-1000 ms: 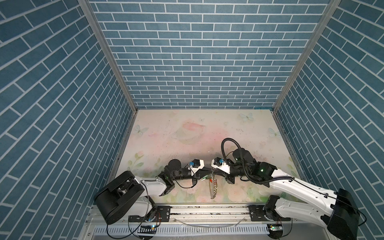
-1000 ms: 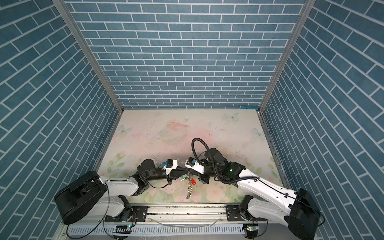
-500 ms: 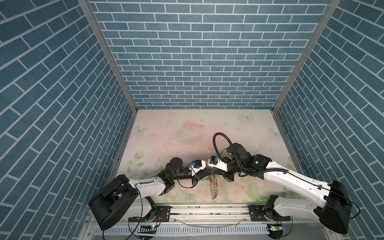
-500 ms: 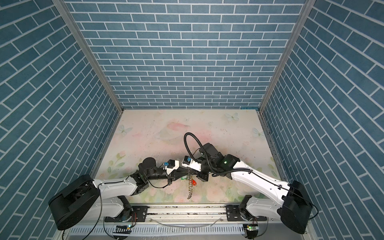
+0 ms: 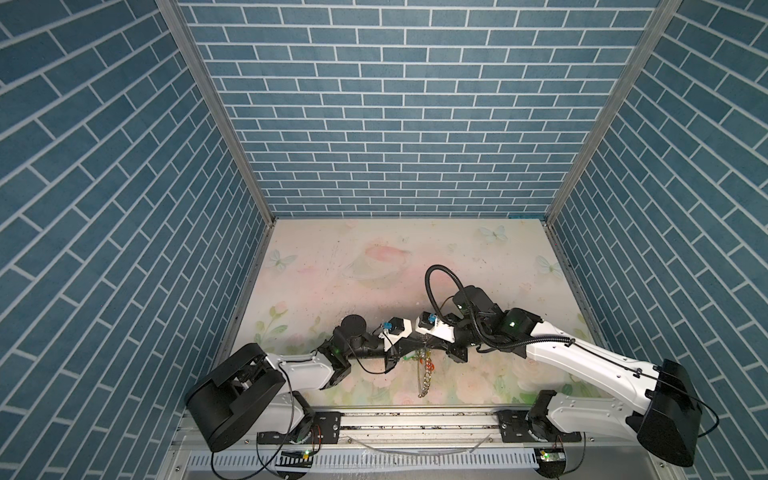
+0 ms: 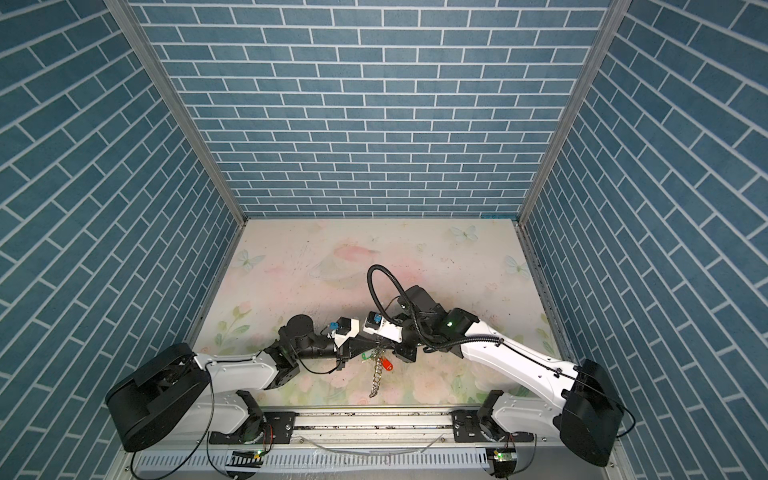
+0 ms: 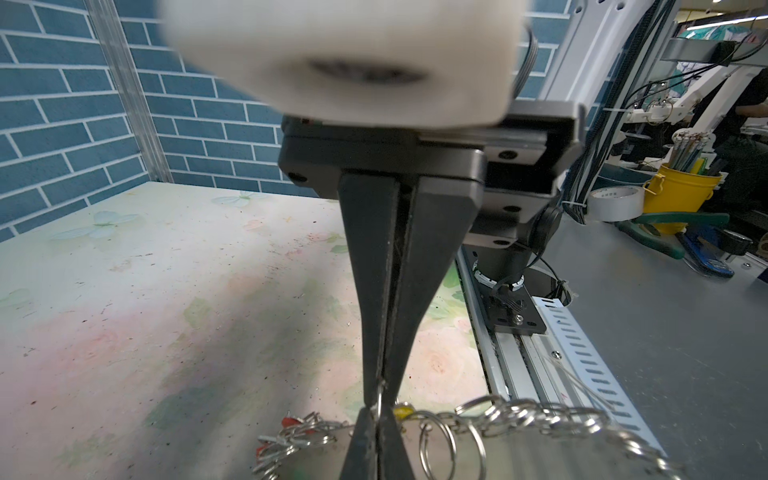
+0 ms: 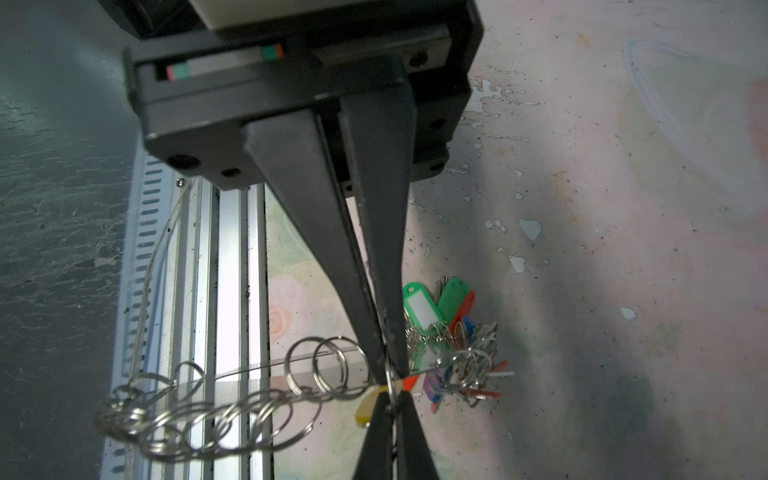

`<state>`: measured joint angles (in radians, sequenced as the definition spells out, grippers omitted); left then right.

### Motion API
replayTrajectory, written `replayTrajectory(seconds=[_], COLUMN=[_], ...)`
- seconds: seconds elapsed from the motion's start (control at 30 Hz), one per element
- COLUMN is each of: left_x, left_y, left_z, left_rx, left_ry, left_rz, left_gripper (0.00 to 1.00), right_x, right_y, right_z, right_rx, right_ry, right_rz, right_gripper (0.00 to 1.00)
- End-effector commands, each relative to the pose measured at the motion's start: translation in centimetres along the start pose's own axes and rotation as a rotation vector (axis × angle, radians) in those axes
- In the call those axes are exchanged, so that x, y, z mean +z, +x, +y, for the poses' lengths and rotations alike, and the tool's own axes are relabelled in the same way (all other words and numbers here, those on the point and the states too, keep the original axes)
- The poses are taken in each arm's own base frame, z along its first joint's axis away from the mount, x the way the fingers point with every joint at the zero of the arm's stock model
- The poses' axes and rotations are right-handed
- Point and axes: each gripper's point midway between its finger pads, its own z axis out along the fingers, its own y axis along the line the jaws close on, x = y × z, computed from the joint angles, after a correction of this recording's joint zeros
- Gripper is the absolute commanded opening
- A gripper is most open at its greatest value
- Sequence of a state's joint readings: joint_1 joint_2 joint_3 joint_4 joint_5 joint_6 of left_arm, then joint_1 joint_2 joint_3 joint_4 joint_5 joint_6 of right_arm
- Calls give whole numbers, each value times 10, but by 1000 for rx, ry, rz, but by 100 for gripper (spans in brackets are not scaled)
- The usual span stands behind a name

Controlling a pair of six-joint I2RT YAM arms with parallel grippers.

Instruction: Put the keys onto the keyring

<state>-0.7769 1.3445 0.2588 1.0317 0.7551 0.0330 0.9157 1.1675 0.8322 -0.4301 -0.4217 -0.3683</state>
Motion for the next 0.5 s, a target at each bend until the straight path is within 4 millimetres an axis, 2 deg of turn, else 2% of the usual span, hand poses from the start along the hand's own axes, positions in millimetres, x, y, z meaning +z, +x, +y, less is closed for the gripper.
replayTrajectory(seconds=[0.0, 0.17, 0.47], left_x=[-1, -4, -6], left_y=[-17, -21, -26], left_z=[4, 10, 9], left_rx=[31, 31, 37], left_ry=[-29, -68, -73], left_rz=[-76, -112, -151], left_gripper=[0, 0, 0], right_x=[-14, -23, -12], right_y=[-12, -10, -2], right_z=[-9, -7, -7], right_rx=[-8, 17, 23], right_ry=[61, 74, 71], right_rz=[-108, -149, -162], right_gripper=[17, 20, 16])
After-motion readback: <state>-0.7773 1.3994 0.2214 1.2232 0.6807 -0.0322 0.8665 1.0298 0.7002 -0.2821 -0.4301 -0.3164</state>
